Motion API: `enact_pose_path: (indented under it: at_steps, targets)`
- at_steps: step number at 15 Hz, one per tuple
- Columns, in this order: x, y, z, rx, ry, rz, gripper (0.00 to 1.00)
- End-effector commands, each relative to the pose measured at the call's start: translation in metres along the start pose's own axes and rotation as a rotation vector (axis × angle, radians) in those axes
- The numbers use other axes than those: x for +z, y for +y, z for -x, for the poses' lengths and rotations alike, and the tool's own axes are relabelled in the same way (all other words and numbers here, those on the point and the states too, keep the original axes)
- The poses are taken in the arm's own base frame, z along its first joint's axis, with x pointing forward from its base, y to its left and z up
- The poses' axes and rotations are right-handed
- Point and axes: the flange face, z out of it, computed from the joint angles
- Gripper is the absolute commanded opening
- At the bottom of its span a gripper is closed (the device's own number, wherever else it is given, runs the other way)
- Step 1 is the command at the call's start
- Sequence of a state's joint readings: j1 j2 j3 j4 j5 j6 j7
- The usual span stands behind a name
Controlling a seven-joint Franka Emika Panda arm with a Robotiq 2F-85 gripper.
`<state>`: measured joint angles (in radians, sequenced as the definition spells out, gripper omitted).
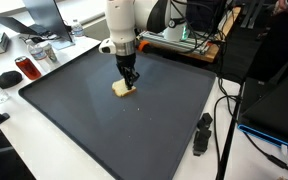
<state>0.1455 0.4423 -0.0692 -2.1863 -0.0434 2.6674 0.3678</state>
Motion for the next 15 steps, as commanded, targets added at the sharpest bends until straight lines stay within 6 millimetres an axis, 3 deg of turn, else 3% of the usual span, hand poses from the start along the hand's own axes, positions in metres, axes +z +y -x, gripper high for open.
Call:
enact_pose_path:
  at_steps: [1, 15]
  targets:
    - [0.0392, 0.0007, 0.0030, 0.019, -0.038, 0.005, 0.05]
    - [0.0441, 0.0023, 0.0046, 0.020, -0.042, 0.009, 0.05]
